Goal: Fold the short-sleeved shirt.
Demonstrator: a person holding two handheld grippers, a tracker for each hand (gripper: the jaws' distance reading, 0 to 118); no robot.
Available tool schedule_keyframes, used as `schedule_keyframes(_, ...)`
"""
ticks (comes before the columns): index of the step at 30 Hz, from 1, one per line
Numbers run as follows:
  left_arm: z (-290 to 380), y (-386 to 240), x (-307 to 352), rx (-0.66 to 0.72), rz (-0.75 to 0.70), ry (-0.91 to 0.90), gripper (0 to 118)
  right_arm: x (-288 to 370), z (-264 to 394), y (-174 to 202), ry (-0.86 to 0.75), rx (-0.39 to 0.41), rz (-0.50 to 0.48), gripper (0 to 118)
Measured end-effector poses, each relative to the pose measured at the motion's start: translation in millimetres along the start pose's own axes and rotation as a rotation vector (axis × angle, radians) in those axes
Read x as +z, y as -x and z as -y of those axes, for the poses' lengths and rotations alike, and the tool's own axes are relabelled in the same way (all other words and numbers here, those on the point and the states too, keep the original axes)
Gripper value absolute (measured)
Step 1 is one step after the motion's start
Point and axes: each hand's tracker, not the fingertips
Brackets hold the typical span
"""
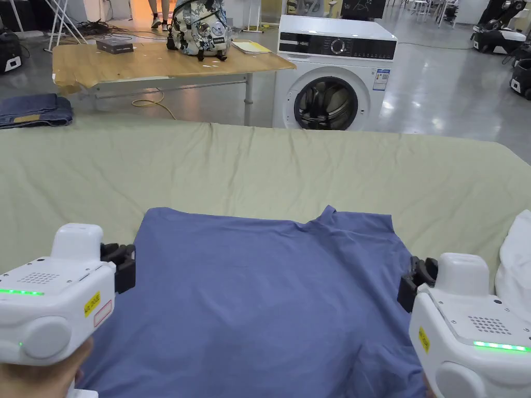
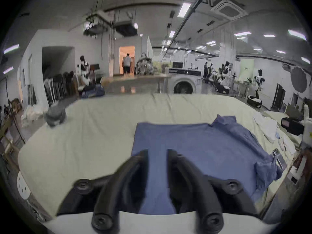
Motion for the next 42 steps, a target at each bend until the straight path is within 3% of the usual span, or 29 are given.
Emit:
schedule_keyframes(2,-1.1,-0.1,-7.0,-0.036,-0.007,-0.024,0,1.3,-2.0,6.9,-0.012,0.002,0.009,1)
schedule_keyframes(10,-0.1,-3.5,-7.1,-0.027,-0.024,0.021,0,-1.3,-3.0,10.8,-0.023,-0.032,0.000,0)
schedule_keyframes(23,60.8,75.9,24.4,0.135,-0.033,0.474,0,-17.7,17.4,6.5,0.074,-0.017,-0.024,0)
schedule_keyframes(24,66.4,79.1,26.1,0.145,-0.036,0.501,13,-18.4,18.8,7.0,0.080,-0.017,-0.028,0)
schedule_keyframes(25,70.1,80.6,27.9,0.158,-0.050,0.516,40,-19.2,20.0,8.1,0.087,-0.014,-0.028,0)
schedule_keyframes(26,75.7,83.8,27.8,0.177,-0.061,0.539,60,-19.8,21.2,9.1,0.092,-0.011,-0.031,0)
schedule_keyframes(27,82.2,87.2,26.5,0.200,-0.062,0.566,71,-20.1,22.4,9.7,0.096,-0.010,-0.034,0)
schedule_keyframes(28,87.3,89.1,25.4,0.214,-0.061,0.585,73,-20.1,22.8,9.9,0.100,-0.008,-0.038,0)
schedule_keyframes(34,120.0,90.5,4.9,0.212,-0.108,0.700,73,-20.6,26.1,10.9,0.118,0.001,-0.042,0)
schedule_keyframes(39,136.1,74.3,-3.7,0.106,-0.127,0.719,72,-19.1,31.0,8.7,0.139,0.006,-0.037,0)
schedule_keyframes(42,132.3,71.9,-0.7,0.103,-0.135,0.713,53,-17.7,33.8,6.5,0.148,0.001,-0.031,0)
